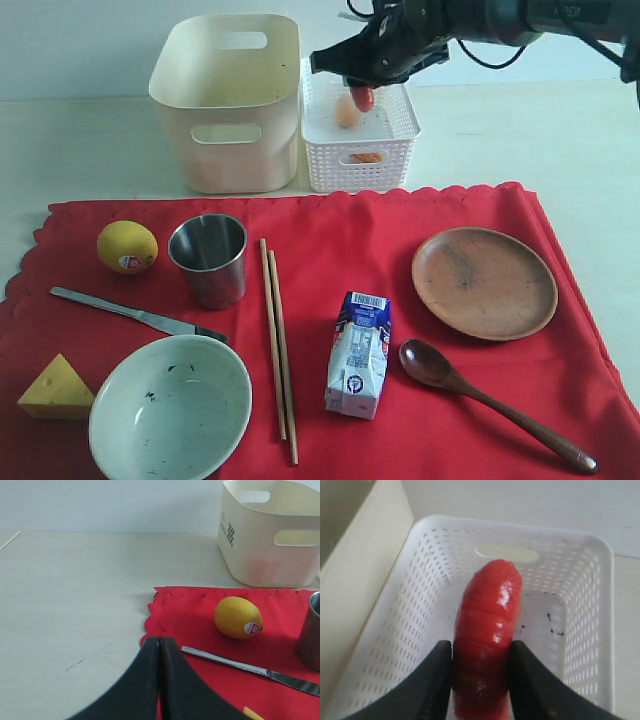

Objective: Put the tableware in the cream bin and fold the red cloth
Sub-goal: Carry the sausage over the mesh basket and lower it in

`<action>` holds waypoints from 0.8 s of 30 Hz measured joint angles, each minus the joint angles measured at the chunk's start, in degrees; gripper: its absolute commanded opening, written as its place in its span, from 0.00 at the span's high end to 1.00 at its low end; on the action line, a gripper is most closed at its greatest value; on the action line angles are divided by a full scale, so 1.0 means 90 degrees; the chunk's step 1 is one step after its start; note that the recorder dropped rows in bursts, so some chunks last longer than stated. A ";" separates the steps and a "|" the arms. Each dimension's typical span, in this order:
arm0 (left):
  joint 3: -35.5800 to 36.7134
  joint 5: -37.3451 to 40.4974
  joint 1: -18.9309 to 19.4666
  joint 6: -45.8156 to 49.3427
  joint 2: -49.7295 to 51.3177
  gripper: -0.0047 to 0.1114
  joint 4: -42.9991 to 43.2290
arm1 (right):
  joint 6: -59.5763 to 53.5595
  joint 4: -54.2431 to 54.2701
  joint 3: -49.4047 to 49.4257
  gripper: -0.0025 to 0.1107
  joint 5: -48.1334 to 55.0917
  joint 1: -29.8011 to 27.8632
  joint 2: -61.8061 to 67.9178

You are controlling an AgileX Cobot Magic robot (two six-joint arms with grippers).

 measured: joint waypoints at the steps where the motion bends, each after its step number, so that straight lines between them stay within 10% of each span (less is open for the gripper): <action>1: 0.0000 0.0000 0.0000 0.0000 0.0000 0.96 0.0000 | 0.0000 0.0000 0.0000 0.98 -0.0005 0.0000 0.0066; 7: 0.0000 0.0000 0.0000 0.0000 0.0000 0.96 0.0000 | 0.0000 -0.0011 0.0000 0.97 -0.0007 0.0000 0.0358; 17: 0.0000 0.0000 0.0000 0.0000 0.0000 0.96 0.0000 | 0.0000 -0.0011 0.0000 0.56 0.0129 0.0000 0.0439; 24: 0.0000 0.0000 0.0000 0.0000 0.0000 0.96 0.0000 | 0.0000 -0.0011 0.0000 0.51 0.0495 0.0000 0.0398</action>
